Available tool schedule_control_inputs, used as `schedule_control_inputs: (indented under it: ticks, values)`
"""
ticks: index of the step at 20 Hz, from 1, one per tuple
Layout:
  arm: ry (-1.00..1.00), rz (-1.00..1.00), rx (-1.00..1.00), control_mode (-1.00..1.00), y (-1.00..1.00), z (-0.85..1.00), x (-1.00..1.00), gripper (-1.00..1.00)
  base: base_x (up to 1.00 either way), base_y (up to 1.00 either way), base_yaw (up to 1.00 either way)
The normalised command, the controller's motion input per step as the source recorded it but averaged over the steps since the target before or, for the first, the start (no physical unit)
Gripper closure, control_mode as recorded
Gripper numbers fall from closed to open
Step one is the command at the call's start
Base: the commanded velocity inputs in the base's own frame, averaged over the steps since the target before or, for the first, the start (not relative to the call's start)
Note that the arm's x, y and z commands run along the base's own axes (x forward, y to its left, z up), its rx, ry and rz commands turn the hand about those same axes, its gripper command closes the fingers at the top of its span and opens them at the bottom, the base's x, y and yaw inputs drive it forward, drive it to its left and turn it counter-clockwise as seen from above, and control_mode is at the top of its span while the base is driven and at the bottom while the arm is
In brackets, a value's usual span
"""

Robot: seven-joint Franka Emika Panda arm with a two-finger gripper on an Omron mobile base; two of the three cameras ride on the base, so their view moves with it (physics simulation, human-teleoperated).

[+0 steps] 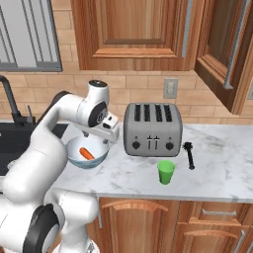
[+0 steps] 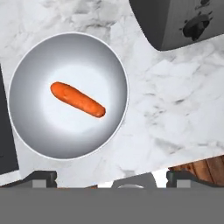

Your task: Move the cup from next to the sink to the open cabinet. Then, move the bowl with the carrot to the fridge to clear the area for faucet cleaning.

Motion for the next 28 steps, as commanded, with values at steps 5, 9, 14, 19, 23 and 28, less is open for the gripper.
schedule_control_inputs:
  ticks: [5,9,14,19,23,28]
  values:
    - [0.08,-0.11,0.0,-1.0,-0.04,-0.56,0.71,-1.0,0.0,0.0,0.0]
    - [0.01,-0.1,0.0,-1.0,0.0,-0.44,0.61,-1.0,0.0,0.0,0.0]
    - [0.01,-0.02,0.0,-1.0,-0.01,-0.62,0.12,-1.0,0.0,0.0,0.0]
    - [0.0,0.0,0.0,-1.0,-0.04,-0.56,0.0,-1.0,0.0,0.0,0.0]
    - [0.0,0.0,0.02,-1.0,0.0,-0.46,0.0,-1.0,0.0,0.0,0.0]
    - [0.0,0.0,0.04,-1.0,0.0,-0.43,0.0,-1.0,0.0,0.0,0.0]
